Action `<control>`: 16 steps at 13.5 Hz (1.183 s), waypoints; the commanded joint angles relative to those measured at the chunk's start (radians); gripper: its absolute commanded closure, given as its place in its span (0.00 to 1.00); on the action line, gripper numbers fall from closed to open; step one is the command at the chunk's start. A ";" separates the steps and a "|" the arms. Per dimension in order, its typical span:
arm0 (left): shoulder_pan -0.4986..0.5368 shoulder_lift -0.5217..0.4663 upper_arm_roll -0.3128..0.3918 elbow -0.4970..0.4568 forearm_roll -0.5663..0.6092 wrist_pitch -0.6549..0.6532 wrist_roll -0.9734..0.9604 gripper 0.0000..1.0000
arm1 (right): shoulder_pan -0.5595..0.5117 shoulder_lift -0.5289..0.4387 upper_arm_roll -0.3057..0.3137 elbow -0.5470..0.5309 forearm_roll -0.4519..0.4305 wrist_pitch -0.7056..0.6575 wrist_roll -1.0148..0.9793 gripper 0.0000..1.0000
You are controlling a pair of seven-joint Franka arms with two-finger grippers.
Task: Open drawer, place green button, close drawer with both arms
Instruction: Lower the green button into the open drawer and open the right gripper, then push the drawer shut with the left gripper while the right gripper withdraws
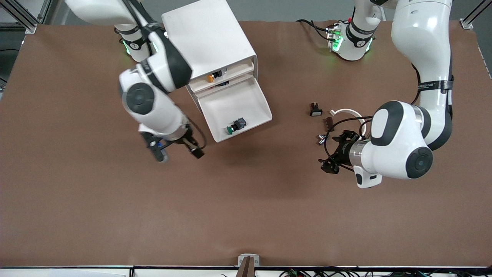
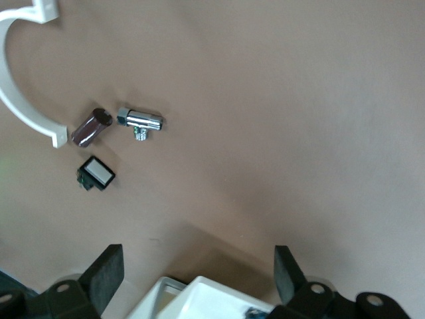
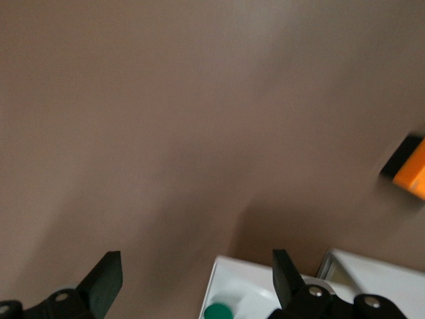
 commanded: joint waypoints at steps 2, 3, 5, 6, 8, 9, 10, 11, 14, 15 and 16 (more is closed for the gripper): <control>-0.064 0.027 0.001 -0.008 0.021 0.051 0.123 0.01 | -0.154 -0.088 0.024 -0.025 -0.017 -0.052 -0.381 0.00; -0.087 0.042 0.001 -0.010 0.031 0.095 0.153 0.01 | -0.204 -0.114 0.024 -0.028 -0.017 -0.072 -0.536 0.00; -0.165 0.054 -0.007 -0.037 0.085 0.201 0.234 0.01 | -0.287 -0.160 0.018 -0.027 -0.016 -0.120 -0.759 0.00; -0.194 0.068 -0.009 -0.045 0.087 0.250 0.244 0.01 | -0.310 -0.189 0.008 -0.028 -0.014 -0.152 -0.846 0.00; -0.273 0.088 -0.010 -0.082 0.085 0.339 0.244 0.01 | -0.313 -0.250 -0.067 -0.028 -0.013 -0.201 -1.026 0.00; -0.312 0.088 -0.009 -0.112 0.088 0.385 0.247 0.00 | -0.311 -0.287 -0.092 -0.028 -0.013 -0.229 -1.113 0.00; -0.333 0.088 -0.009 -0.142 0.090 0.434 0.253 0.00 | -0.308 -0.316 -0.115 -0.027 -0.013 -0.265 -1.170 0.00; -0.357 0.091 -0.010 -0.171 0.090 0.485 0.268 0.00 | -0.307 -0.341 -0.129 -0.027 -0.013 -0.296 -1.181 0.00; -0.435 0.120 -0.010 -0.200 0.088 0.571 0.270 0.00 | -0.307 -0.360 -0.143 -0.015 -0.016 -0.338 -1.189 0.00; -0.448 0.119 -0.012 -0.203 0.087 0.571 0.261 0.00 | -0.307 -0.358 -0.149 -0.004 -0.014 -0.338 -1.192 0.00; -0.475 0.116 -0.012 -0.218 0.078 0.571 0.249 0.00 | -0.308 -0.350 -0.149 0.026 -0.014 -0.338 -1.206 0.00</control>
